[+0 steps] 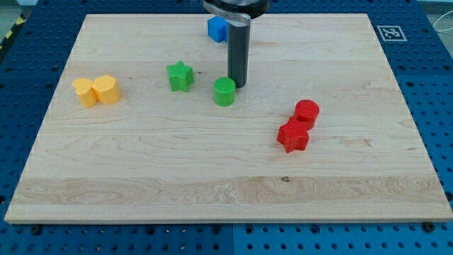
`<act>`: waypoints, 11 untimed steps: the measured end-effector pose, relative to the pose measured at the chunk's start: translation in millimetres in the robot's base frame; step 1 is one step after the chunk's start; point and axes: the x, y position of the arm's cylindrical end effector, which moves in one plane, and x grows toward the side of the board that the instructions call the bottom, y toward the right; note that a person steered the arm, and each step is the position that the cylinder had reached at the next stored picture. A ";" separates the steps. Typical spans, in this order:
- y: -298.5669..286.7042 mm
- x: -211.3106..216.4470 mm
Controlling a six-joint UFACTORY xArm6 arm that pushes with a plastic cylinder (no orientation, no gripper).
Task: Push the green star to the green circle
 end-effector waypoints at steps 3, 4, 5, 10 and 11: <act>-48.5 -31.4; -70.5 -36.3; -89.8 -39.4; -133.6 2.0; -127.4 8.3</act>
